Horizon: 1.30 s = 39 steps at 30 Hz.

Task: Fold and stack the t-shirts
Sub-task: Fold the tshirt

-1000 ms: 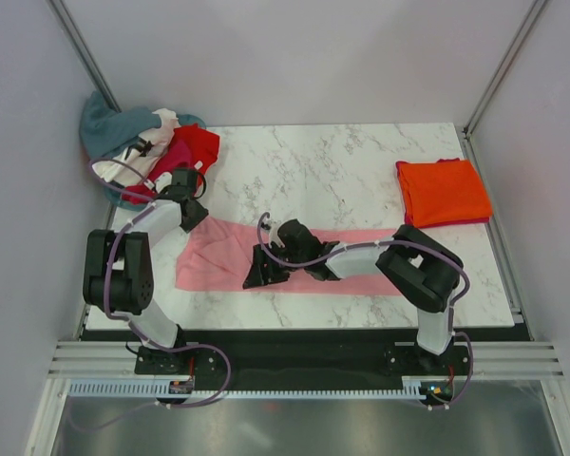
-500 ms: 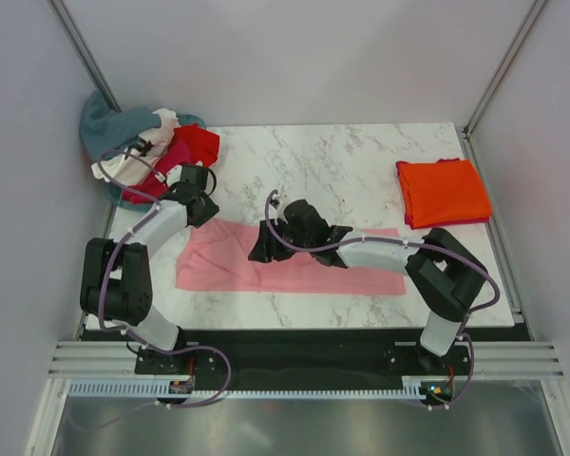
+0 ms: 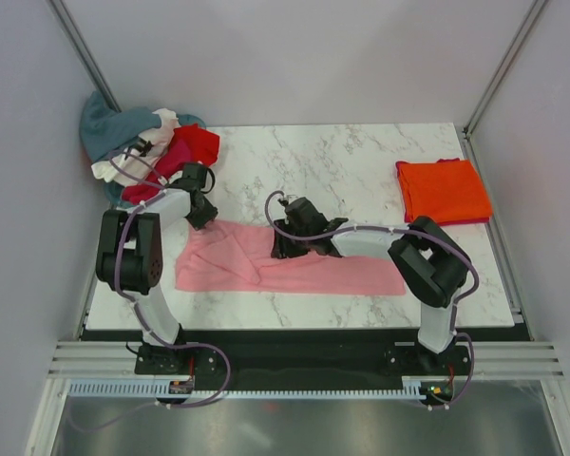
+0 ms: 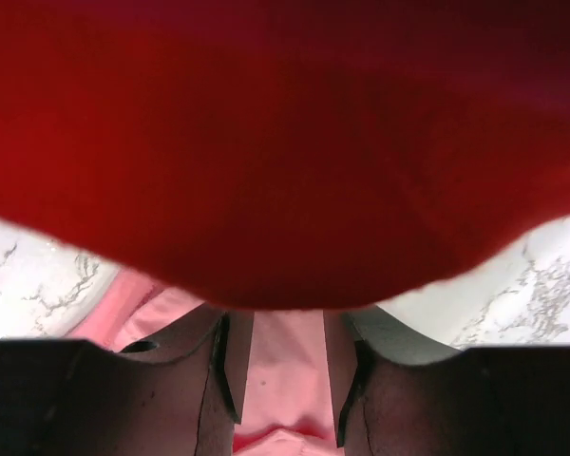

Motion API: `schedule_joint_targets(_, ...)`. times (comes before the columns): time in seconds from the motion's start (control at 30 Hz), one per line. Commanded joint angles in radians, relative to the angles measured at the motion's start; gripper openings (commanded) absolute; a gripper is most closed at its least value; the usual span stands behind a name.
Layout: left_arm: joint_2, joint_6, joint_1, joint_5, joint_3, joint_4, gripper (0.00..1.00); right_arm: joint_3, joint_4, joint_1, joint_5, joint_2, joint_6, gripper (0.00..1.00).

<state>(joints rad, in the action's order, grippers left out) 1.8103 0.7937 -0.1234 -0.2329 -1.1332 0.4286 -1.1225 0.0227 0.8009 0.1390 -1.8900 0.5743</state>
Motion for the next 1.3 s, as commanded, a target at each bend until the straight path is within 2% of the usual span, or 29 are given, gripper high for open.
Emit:
schedule_joint_targets(0.0, 0.040, -0.033, 0.010, -0.016, -0.054, 0.028, 0.42, 0.032, 0.091, 0.003, -0.107, 0.049, -0.030, 0.46)
schedule_joint_targets(0.13, 0.078, -0.040, 0.024, -0.039, -0.076, 0.045, 0.42, 0.111, 0.120, 0.004, -0.131, 0.199, -0.024, 0.46)
schedule_joint_targets(0.27, 0.086, -0.037, 0.051, -0.046, -0.079, 0.052, 0.42, 0.156, 0.183, 0.003, -0.125, 0.275, -0.014, 0.47)
schedule_joint_targets(0.47, 0.047, -0.048, 0.050, -0.057, -0.079, 0.055, 0.41, 0.178, 0.229, -0.018, -0.174, 0.348, -0.014, 0.47)
schedule_joint_targets(0.6, -0.005, -0.050, 0.033, -0.051, -0.071, 0.055, 0.41, 0.118, 0.230, -0.045, -0.154, 0.329, -0.017, 0.47)
schedule_joint_targets(0.67, -0.041, -0.048, 0.025, -0.049, -0.062, 0.055, 0.42, 0.067, 0.221, -0.043, -0.142, 0.287, 0.001, 0.46)
schedule_joint_targets(0.77, -0.077, -0.042, 0.025, -0.060, -0.054, 0.055, 0.43, 0.023, 0.160, -0.029, -0.032, 0.211, 0.022, 0.47)
schedule_joint_targets(0.9, -0.095, -0.045, 0.025, -0.060, -0.063, 0.056, 0.43, -0.078, 0.038, -0.006, 0.072, 0.114, 0.055, 0.59)
schedule_joint_targets(0.93, -0.095, -0.044, 0.025, -0.059, -0.062, 0.059, 0.43, -0.101, 0.025, 0.000, 0.109, 0.065, 0.058, 0.59)
schedule_joint_targets(1.27, -0.091, -0.024, 0.025, -0.034, -0.048, 0.084, 0.42, -0.439, -0.013, 0.044, 0.162, -0.244, 0.059, 0.50)
